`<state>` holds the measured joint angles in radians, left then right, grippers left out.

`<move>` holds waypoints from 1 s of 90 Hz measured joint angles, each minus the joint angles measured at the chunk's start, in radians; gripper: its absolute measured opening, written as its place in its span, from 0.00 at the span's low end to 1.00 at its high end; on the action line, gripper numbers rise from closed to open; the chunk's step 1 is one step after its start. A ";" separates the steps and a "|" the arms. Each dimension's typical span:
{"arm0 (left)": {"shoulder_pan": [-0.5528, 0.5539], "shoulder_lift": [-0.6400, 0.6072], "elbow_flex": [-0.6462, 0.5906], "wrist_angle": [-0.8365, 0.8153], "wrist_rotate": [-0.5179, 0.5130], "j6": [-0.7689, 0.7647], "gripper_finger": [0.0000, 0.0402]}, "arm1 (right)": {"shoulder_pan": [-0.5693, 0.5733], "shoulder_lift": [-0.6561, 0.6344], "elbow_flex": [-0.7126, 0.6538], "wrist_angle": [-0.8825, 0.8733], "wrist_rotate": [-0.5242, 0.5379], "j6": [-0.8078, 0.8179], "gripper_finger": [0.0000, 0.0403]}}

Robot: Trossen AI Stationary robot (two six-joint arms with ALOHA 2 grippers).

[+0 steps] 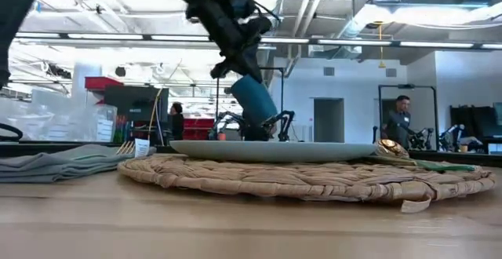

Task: Set table place
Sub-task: Move the blue cup to the top of the brown placemat

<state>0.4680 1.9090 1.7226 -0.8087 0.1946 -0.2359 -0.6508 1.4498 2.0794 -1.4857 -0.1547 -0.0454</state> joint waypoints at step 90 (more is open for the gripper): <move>-0.152 0.465 0.599 -0.359 -0.177 0.461 0.00 | 0.020 -0.140 -0.128 -0.045 0.051 0.112 0.00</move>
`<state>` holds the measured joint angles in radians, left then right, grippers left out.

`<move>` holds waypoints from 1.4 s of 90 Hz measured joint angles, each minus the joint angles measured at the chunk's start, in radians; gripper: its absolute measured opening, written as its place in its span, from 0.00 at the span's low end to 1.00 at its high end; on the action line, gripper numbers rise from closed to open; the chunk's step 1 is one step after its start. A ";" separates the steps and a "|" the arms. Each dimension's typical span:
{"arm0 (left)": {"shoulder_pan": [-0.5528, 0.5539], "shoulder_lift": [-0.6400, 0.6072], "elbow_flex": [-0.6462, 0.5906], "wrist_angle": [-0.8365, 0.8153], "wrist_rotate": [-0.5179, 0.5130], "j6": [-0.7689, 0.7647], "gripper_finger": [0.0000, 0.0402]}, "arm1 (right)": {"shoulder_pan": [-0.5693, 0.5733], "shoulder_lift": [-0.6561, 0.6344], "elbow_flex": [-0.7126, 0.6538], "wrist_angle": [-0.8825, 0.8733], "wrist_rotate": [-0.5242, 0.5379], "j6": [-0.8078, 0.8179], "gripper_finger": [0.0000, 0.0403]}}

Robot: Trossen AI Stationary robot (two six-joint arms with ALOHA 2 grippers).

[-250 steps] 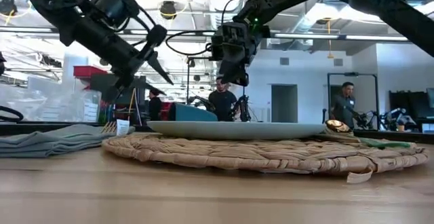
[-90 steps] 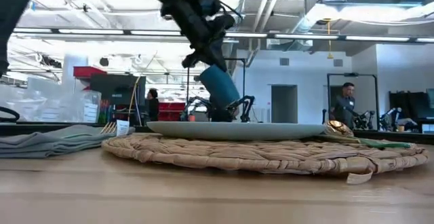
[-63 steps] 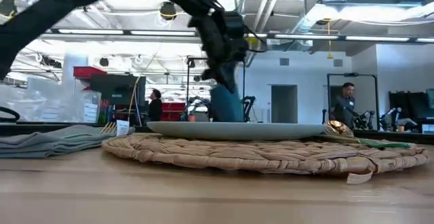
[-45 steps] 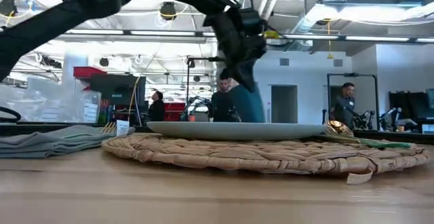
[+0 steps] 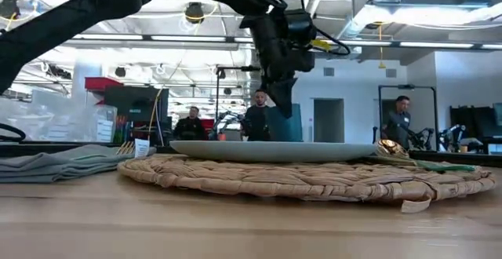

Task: Set table place
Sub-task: Move the blue cup to the top of the brown placemat

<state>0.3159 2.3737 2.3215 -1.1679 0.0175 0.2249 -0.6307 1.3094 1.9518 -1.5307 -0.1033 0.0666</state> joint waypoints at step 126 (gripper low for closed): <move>0.004 0.000 0.000 0.112 -0.102 0.037 0.27 | 0.033 0.000 0.000 -0.040 -0.031 -0.023 0.20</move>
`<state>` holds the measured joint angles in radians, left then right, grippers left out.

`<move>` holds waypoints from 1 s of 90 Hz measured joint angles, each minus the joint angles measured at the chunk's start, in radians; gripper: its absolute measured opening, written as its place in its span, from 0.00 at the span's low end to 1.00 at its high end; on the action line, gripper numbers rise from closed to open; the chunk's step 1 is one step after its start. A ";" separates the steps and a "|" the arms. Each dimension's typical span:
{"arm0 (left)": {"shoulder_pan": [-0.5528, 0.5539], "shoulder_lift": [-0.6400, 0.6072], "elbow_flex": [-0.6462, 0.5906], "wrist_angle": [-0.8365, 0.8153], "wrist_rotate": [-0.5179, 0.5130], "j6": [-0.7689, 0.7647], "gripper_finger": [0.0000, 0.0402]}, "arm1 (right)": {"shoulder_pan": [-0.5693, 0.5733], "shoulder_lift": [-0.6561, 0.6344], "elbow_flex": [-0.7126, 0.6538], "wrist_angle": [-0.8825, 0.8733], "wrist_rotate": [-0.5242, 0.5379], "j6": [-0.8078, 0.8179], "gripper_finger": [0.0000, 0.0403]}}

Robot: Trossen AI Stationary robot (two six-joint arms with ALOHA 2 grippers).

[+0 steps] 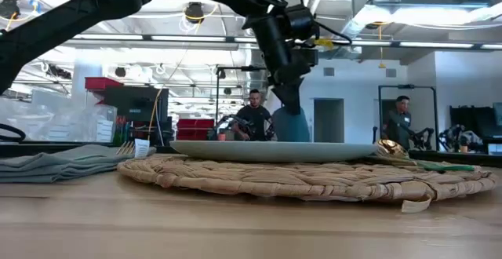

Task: Set table place
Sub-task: Move the blue cup to the top of the brown placemat, then return to Home Position

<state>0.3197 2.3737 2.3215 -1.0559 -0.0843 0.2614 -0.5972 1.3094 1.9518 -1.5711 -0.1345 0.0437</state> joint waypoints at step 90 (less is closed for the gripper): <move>-0.054 -0.002 0.035 0.036 -0.037 0.006 0.27 | 0.000 0.000 0.000 0.000 0.000 0.002 0.20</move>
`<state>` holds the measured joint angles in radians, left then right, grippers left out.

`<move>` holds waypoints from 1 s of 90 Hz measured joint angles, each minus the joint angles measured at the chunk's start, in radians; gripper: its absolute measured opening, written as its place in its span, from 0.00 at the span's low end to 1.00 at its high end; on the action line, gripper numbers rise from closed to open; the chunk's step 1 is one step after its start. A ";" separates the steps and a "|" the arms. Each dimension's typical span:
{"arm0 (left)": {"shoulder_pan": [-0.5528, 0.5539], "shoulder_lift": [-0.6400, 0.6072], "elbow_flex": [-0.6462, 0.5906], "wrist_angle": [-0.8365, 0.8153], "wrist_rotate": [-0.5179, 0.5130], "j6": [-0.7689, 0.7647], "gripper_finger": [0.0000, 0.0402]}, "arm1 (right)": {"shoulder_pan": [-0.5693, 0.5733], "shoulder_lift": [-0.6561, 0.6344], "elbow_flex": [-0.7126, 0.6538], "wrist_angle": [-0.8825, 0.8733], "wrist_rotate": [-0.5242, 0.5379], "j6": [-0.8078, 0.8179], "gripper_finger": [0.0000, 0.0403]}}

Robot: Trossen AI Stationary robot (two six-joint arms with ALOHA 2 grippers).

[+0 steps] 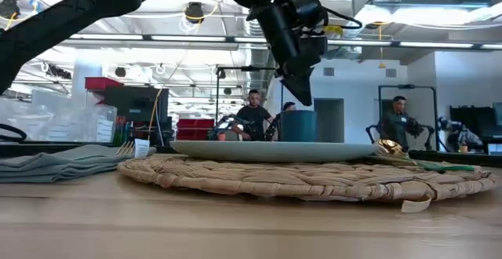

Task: Set table place
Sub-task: Return to Home Position

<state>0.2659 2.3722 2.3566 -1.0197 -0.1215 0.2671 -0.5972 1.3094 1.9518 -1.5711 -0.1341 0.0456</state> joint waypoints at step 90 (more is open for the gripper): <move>-0.344 -1.245 -1.639 1.352 -0.021 -0.437 0.02 | 0.348 -0.960 -1.304 1.035 -0.100 0.284 0.19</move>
<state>-0.0780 1.1276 0.7172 0.3320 -0.1422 -0.1701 -0.2491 0.3492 0.6479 -0.5361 -0.2345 0.3301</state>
